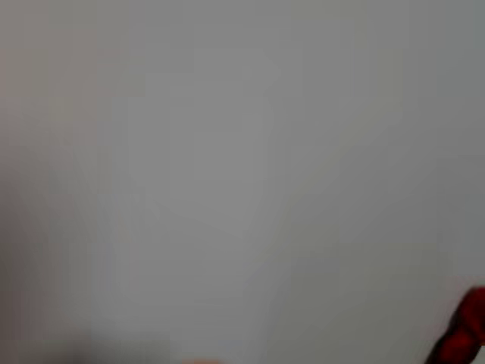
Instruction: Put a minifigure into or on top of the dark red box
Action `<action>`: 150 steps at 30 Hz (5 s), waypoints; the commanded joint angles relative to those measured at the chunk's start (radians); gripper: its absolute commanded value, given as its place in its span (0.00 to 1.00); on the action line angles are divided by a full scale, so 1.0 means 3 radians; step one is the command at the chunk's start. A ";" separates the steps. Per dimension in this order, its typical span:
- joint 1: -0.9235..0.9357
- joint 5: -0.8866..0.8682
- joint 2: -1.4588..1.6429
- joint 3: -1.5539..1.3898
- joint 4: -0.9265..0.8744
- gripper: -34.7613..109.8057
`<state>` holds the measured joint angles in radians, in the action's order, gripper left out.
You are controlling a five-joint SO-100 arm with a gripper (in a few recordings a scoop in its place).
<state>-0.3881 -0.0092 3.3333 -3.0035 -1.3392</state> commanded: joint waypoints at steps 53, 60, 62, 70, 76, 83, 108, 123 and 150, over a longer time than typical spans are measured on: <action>0.1457 0.0348 -0.4443 0.3482 -0.0107 0.37; 0.1590 0.0368 -0.5016 0.3855 -0.0061 0.37; 0.1600 0.0348 -0.5210 0.4045 -0.0092 0.37; 0.1611 0.0066 -0.5681 0.4566 -0.0133 0.38; 0.1560 0.0015 -0.5911 0.4648 -0.0036 0.38; 0.1503 0.0087 -0.6172 0.4766 0.0077 0.38; 0.1600 0.0286 -0.6918 0.5338 0.0082 0.38; 0.1595 0.0343 -0.7297 0.5701 -0.0066 0.38; 0.1672 0.0332 -0.7762 0.6095 -0.0184 0.36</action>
<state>0.0951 0.0798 0.9956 -1.2026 -1.3714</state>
